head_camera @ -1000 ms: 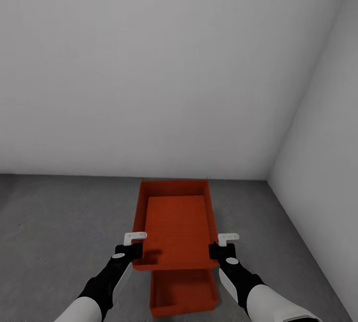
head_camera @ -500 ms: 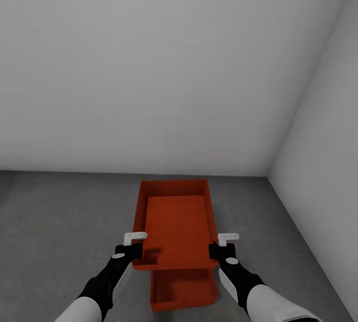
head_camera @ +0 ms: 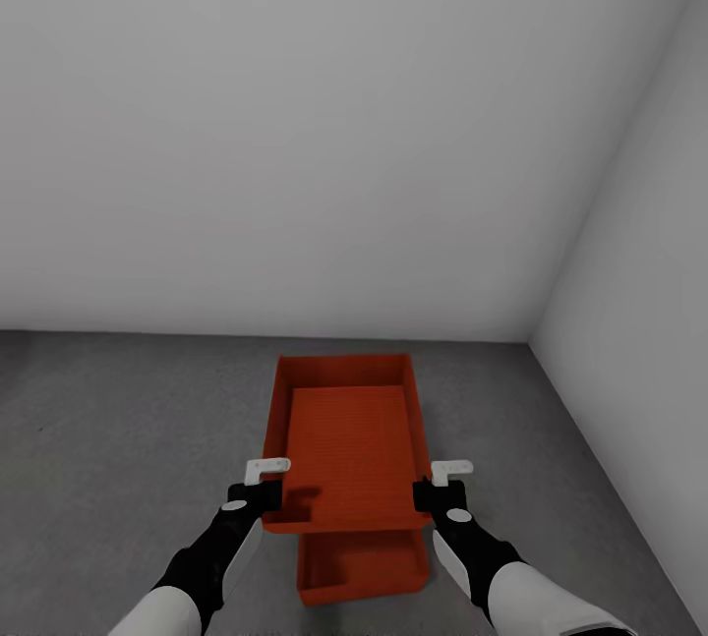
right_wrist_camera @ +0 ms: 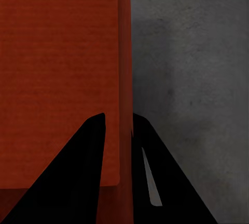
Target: Move the two storage containers from the living room to the garage. In the garage, place one container on the floor and stack the other container on top of it (either order is fine).
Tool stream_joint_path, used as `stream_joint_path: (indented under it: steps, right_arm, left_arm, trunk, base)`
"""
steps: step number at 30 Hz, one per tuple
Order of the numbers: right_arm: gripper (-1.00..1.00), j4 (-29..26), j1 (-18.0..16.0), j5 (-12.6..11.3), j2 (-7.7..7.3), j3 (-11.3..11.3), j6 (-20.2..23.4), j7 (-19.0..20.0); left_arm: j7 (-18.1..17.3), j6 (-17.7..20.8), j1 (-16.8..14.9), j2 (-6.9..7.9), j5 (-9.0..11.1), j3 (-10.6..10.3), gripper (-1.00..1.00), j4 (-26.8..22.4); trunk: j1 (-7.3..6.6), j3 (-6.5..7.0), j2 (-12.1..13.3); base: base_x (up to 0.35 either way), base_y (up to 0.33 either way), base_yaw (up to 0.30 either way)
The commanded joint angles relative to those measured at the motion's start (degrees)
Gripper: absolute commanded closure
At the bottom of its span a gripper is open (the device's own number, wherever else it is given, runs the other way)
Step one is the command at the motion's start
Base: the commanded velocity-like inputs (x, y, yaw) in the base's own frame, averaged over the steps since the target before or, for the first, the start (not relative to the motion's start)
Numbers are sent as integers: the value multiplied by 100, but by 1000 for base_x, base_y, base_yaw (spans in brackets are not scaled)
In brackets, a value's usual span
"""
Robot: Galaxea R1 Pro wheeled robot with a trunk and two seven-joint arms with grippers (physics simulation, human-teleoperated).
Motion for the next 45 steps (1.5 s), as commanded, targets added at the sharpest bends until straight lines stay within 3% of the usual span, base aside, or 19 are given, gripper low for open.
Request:
stream_joint_path:
  steps: [1,45]
  right_arm:
    - [100,15,-6,-50,-14,-329,-23,-537]
    - [100,15,-6,-32,-26,-329,-26,-540]
  left_arm:
    - [82,-205,-2,11,-89,63,100,-27]
    - [82,-205,-2,11,-100,55,100,-23]
  trunk:
    - [0,-15,-4]
    - [0,-421,-4]
  base:
    - [0,0,0]
    - [0,0,0]
